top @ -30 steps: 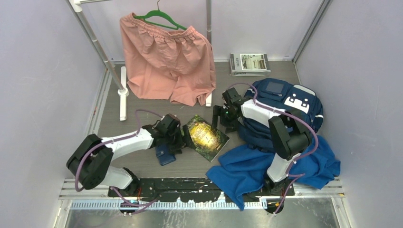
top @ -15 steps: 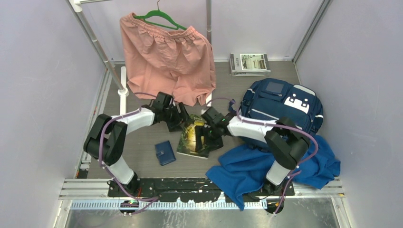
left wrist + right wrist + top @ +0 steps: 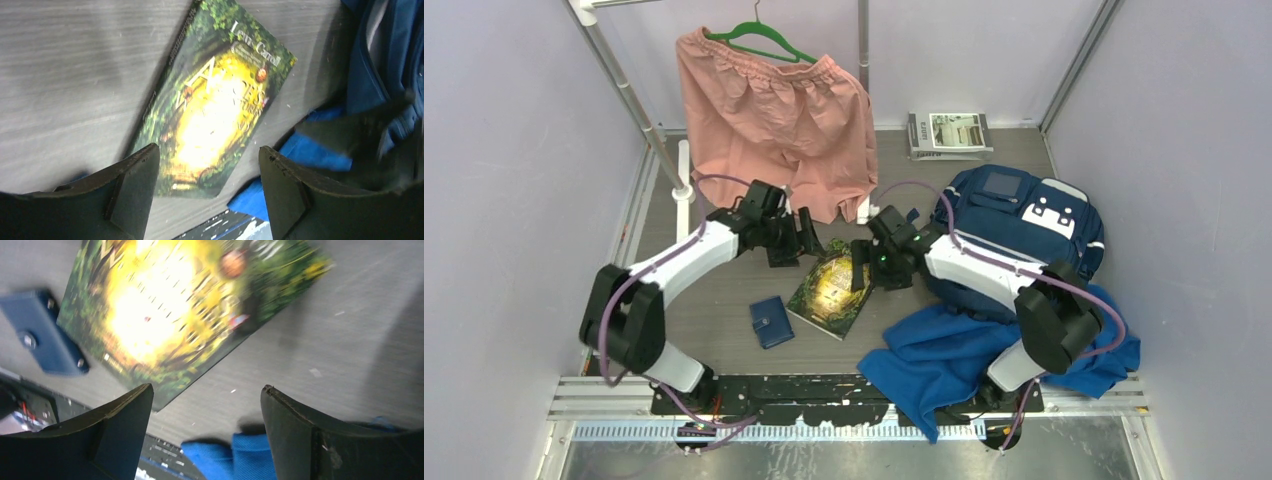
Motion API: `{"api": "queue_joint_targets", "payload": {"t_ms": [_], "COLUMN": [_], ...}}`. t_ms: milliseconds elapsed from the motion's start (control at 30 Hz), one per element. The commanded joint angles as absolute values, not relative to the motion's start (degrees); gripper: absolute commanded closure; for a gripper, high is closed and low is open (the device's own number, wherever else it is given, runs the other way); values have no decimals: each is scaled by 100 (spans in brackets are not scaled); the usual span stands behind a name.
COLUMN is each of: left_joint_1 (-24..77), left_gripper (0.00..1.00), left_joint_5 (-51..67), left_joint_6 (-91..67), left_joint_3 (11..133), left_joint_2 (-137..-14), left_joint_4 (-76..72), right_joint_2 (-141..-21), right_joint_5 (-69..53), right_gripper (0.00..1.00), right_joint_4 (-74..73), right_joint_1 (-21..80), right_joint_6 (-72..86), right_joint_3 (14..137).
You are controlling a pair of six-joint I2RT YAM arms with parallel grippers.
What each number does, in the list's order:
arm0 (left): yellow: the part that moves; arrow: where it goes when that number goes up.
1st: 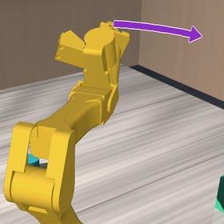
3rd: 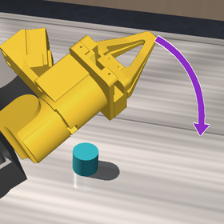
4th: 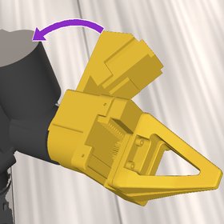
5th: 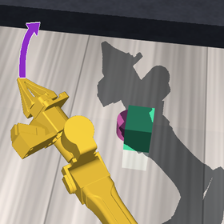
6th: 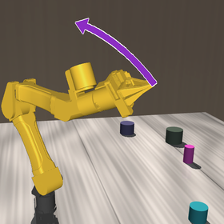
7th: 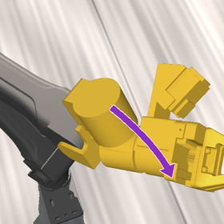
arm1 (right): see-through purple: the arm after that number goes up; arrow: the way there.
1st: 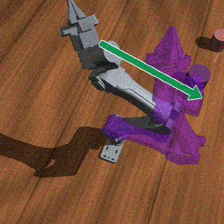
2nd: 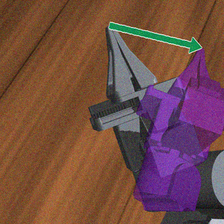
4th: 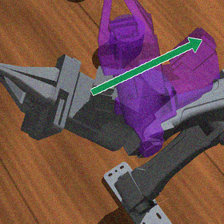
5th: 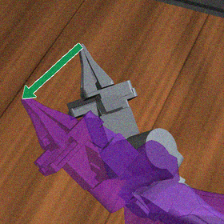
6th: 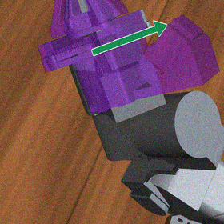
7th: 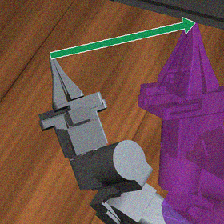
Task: Pack the student bag
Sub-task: Adjust the book at the center of the board.
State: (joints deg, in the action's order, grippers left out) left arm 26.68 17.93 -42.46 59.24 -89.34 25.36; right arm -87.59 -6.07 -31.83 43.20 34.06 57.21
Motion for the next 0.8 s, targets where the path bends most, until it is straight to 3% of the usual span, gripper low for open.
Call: {"api": "queue_joint_targets", "payload": {"t_ms": [0, 367, 500, 767], "left_joint_1": [2791, 3974, 4061, 4061], "left_gripper": [27, 25, 25, 25], "left_joint_5": [1216, 652, 629, 1112], "left_joint_6": [-4128, -5465, -5529, -5606], "left_joint_3": [5824, 4400, 4158, 4088], "left_joint_2": [-7851, -6521, -6730, -7429], "left_joint_4": [3437, 3766, 3475, 2528], "right_joint_2": [-8779, -10140, -10594, -10317], "right_joint_5": [-522, -1303, -1537, -1991], "right_gripper": [16, 14, 15, 15], "right_joint_4": [-2929, -2500, -2430, -2009], "right_joint_1": [3579, 2856, 2829, 2824], "right_joint_6": [3117, 2504, 2581, 2924], "right_joint_3": [5912, 6981, 7269, 6525]}}
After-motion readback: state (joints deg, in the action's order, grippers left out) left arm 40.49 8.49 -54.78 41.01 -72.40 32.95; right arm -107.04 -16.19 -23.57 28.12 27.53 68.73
